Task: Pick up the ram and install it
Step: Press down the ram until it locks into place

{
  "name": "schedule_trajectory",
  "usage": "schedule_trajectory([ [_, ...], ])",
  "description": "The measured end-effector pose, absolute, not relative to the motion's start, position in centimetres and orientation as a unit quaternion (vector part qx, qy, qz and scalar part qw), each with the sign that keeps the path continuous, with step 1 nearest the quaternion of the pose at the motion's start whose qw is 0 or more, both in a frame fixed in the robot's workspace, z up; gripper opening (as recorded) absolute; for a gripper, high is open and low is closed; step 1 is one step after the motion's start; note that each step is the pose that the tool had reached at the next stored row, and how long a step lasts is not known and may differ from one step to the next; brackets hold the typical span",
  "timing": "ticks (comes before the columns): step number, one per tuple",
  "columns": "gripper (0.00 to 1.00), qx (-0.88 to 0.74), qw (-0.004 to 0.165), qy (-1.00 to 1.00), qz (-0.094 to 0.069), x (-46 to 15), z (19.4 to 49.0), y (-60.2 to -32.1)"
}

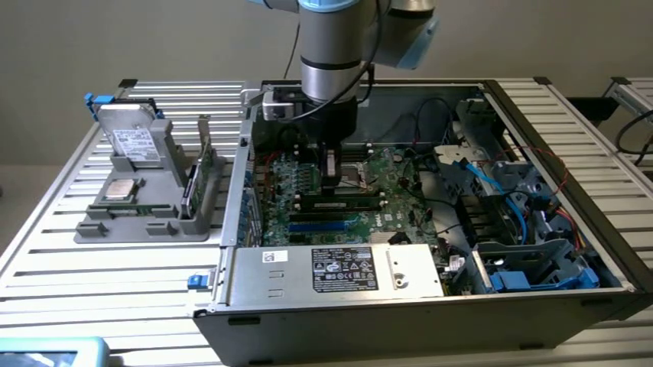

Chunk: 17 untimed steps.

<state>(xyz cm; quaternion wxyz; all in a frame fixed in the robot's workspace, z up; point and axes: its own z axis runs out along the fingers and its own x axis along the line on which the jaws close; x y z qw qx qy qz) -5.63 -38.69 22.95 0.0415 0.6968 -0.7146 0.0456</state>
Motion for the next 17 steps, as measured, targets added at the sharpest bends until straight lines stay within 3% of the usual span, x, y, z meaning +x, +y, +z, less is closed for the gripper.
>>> schedule_trajectory([
  [9, 0.11, 0.697, 0.042, -0.715, 0.046, -5.7, 22.3, -38.7],
  [17, 0.11, 0.687, 0.042, -0.724, 0.045, -5.5, 24.7, -38.7],
])
